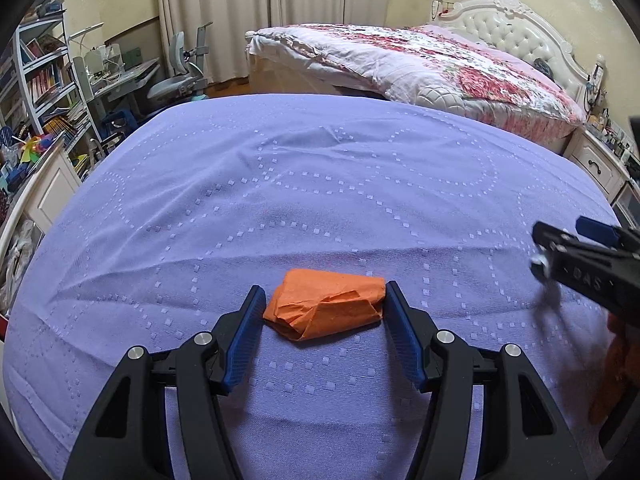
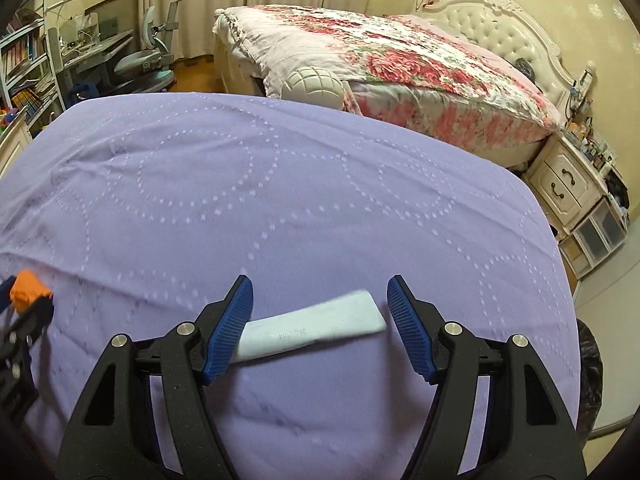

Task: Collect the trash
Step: 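Grasp the white tube with the right tool while the left tool holds the orange cloth, then carry the orange cloth and white tube over the black bin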

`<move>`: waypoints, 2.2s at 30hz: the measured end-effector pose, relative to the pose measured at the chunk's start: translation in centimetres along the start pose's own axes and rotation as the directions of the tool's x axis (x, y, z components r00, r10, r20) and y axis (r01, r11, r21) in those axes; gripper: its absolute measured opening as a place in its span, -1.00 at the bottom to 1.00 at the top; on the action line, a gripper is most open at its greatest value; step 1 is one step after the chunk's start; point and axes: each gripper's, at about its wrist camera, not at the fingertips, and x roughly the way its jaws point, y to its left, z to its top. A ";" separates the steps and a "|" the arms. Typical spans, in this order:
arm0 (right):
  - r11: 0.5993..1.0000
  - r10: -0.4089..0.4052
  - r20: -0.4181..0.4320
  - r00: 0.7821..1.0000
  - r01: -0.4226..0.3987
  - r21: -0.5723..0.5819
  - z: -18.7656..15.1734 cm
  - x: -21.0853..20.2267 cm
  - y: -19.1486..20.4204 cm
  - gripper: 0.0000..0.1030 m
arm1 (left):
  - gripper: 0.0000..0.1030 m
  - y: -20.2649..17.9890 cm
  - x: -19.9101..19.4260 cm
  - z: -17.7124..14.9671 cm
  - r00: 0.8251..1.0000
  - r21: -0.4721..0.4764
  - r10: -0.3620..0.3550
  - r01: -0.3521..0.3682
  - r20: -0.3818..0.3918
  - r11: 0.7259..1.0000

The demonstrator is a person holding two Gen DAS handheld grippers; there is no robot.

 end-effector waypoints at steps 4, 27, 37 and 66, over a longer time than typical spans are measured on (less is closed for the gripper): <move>1.000 0.014 0.009 1.000 -0.015 0.016 -1.9 -1.1 -1.8 0.41 | 0.15 0.0 0.0 0.0 1.000 -0.005 -0.005 0.005 0.003 1.000; 0.995 0.089 0.016 0.996 -0.089 0.034 -5.4 -3.6 -4.1 -0.33 | 0.15 0.1 -0.2 0.1 1.000 -0.001 -0.002 0.002 0.003 1.000; 0.993 0.108 0.024 0.994 -0.109 0.049 -5.9 -4.0 -4.2 -0.67 | 0.15 -0.3 -0.3 0.0 1.000 0.007 -0.002 0.002 0.009 1.000; 0.969 0.048 0.106 0.993 -0.072 0.237 -11.4 -9.2 -13.2 -0.70 | 0.15 -11.6 -6.5 -3.8 0.977 0.151 -0.192 0.177 0.094 0.973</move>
